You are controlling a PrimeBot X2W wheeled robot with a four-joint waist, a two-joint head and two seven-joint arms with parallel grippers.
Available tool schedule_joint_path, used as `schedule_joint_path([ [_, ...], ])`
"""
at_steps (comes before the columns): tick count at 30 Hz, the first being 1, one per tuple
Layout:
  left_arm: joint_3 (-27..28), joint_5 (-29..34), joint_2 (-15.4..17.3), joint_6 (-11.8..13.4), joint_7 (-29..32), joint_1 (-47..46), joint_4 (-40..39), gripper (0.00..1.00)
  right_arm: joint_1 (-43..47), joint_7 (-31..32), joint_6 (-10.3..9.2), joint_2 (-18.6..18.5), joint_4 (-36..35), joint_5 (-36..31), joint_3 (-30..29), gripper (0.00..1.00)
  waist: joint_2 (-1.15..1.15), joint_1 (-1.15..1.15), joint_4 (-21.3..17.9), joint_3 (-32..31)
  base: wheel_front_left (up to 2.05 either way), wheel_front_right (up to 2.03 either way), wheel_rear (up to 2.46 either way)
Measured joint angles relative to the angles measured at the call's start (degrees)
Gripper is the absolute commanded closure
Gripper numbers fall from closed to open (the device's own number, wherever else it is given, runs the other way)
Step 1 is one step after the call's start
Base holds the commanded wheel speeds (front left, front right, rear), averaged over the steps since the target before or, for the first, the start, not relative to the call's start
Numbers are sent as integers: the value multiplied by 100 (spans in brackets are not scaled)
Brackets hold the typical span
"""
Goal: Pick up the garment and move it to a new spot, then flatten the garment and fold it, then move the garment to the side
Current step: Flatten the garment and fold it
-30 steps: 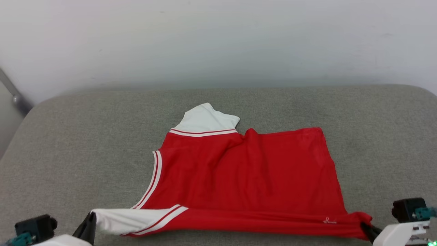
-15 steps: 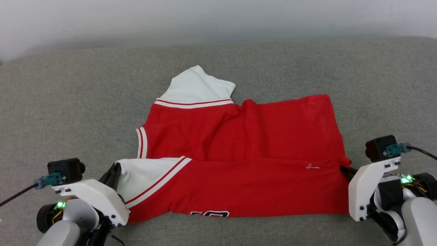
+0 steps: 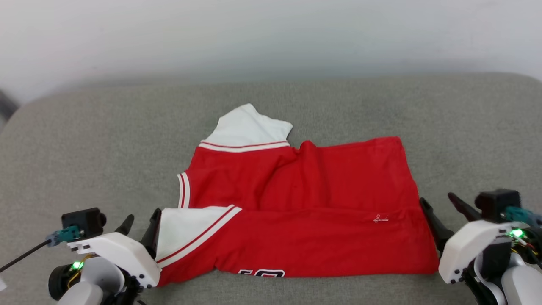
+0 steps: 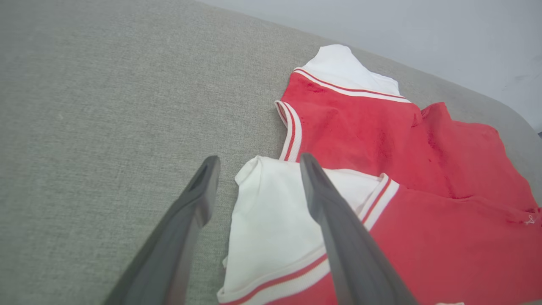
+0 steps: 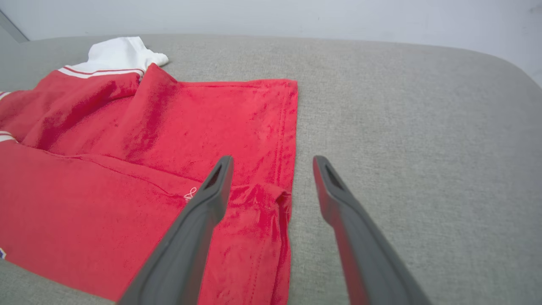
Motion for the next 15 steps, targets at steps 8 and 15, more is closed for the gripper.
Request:
schedule_joint_path([
  [8,54,-104,498,135,520,374,-672,0,760,-865,0,408,-867,-545,-626,0,0,-2,-74,-556,0,0,0],
  [15,-169,-471,1040,48,1725,603,-891,0,1249,-877,-1,736,-1551,-777,-624,0,0,-2,-264,-483,0,0,0],
])
